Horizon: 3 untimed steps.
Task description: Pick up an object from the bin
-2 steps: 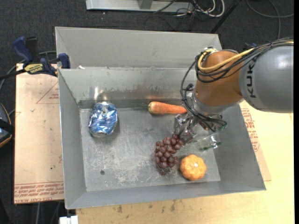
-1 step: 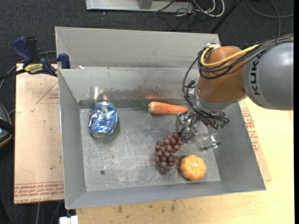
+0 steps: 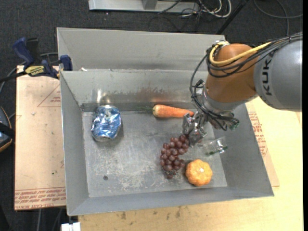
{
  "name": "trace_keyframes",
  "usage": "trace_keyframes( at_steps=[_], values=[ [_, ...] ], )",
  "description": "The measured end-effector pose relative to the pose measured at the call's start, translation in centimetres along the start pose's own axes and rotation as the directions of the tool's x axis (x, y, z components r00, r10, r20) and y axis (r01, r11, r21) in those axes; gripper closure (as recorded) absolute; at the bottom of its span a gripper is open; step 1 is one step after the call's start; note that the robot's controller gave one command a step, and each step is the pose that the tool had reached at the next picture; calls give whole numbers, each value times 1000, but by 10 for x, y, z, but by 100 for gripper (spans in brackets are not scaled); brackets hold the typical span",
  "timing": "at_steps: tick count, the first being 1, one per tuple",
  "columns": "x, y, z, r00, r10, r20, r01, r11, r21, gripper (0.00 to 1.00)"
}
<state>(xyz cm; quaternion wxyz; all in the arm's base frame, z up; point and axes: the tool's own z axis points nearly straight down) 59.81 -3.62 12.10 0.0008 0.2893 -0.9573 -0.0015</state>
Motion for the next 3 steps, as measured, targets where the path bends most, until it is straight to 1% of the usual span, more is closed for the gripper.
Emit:
trace_keyframes(
  at_steps=[1, 2, 3],
  values=[
    [-1, 0, -19, 1000, 0, 3, 0, 1000, 3, 100],
    [-2, -1, -27, 1000, 1, 7, -1, 1000, 6, 100],
    [-1, 0, -34, 1000, 1, 2, -1, 1000, 3, 100]
  ],
)
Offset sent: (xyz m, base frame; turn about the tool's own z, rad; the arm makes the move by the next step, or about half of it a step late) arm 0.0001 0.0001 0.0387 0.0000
